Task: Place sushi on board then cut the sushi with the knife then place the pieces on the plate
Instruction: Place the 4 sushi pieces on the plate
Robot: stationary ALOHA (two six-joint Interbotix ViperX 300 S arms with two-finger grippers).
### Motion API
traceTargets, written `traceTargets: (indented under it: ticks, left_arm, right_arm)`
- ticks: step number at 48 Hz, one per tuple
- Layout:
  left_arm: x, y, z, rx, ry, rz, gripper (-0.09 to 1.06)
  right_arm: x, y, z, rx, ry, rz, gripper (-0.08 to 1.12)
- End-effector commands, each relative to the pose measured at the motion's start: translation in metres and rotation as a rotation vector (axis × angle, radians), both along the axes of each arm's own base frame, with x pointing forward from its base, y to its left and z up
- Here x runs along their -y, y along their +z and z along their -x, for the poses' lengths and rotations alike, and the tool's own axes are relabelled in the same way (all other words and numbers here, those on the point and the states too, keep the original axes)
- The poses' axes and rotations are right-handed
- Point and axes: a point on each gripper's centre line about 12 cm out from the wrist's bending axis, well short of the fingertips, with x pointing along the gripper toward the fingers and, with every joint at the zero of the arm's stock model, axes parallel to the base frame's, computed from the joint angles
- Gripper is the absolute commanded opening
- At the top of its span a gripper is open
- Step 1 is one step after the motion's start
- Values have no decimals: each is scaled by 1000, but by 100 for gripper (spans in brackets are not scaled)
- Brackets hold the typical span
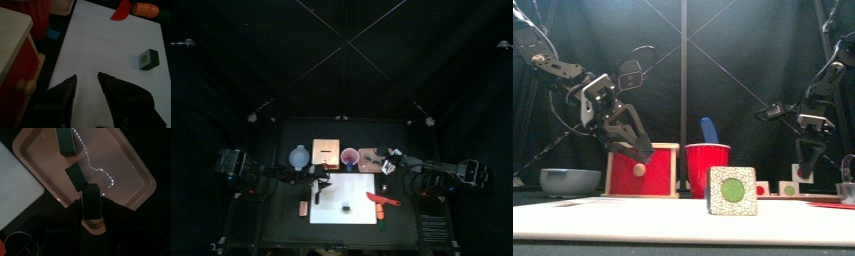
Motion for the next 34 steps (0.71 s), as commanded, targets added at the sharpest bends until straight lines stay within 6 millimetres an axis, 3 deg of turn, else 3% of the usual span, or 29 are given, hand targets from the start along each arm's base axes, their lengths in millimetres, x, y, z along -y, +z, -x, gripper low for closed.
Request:
traceTargets:
  ticks: [1,13,26,34]
  left_arm:
    - [-2,7,-6,27,7,0,79]
    - [-2,9,-7,32,7,1,79]
    - [-2,9,-7,32,12,5,79]
    - [-1,9,-7,32,10,5,79]
  right_arm:
    - [1,-3,2,14,-13,-2,66]
    - [0,-5,3,28,-13,-3,74]
    - [2,3,1,45,-15,7,74]
    - [1,30,-13,126,-14,21,74]
